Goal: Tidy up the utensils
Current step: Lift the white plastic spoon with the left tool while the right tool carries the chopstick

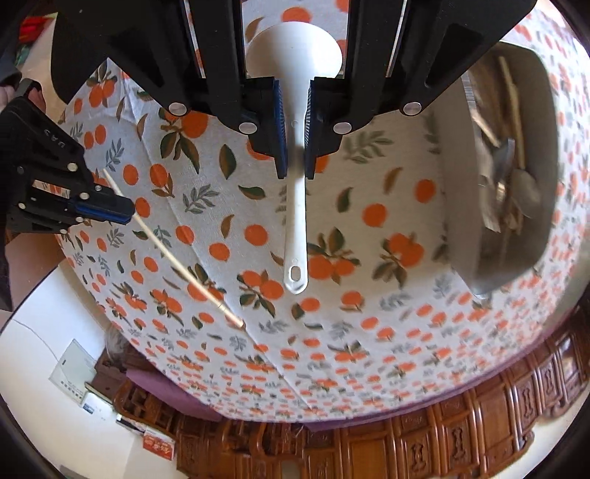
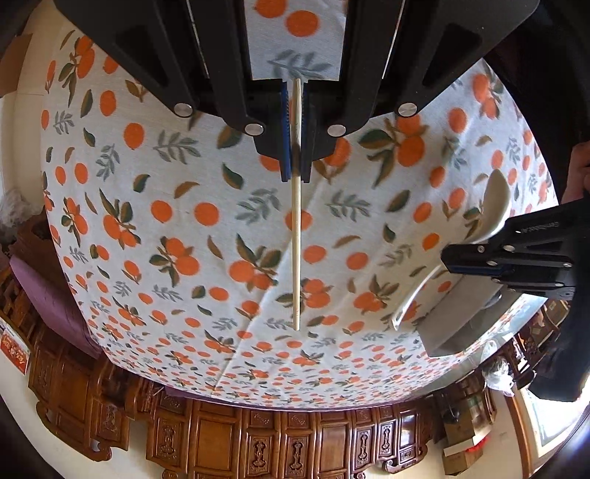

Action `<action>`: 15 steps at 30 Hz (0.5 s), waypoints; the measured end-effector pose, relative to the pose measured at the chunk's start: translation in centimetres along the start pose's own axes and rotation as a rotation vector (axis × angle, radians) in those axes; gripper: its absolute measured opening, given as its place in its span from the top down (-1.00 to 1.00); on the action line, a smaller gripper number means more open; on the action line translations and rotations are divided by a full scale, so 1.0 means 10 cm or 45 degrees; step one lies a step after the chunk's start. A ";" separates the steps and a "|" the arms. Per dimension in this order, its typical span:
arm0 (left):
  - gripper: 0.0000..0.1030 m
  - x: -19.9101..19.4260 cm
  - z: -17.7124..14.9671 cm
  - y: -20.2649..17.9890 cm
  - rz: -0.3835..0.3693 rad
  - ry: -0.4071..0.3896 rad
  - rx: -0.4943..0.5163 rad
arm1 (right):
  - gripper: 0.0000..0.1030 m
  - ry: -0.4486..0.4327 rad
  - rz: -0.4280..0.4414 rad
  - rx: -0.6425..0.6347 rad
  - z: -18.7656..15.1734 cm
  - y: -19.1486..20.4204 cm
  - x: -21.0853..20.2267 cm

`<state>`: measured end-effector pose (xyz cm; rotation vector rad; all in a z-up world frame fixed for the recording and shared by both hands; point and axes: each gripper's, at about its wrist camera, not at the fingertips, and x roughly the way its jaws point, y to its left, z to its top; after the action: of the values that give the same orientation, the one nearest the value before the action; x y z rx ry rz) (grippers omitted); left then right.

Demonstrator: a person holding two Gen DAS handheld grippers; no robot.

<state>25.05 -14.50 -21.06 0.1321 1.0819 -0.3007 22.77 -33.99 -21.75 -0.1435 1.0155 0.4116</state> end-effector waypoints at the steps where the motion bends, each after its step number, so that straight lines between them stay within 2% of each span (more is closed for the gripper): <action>1: 0.85 -0.04 0.00 0.01 0.001 -0.012 0.007 | 0.89 -0.004 -0.001 -0.001 0.02 0.03 0.00; 15: 0.85 -0.72 0.01 0.36 -0.034 -0.179 0.004 | 0.89 -0.069 0.003 0.002 0.25 0.43 -0.07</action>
<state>23.13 -9.85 -14.81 0.0983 0.9443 -0.3307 22.74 -29.53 -19.48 -0.1289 0.9625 0.4146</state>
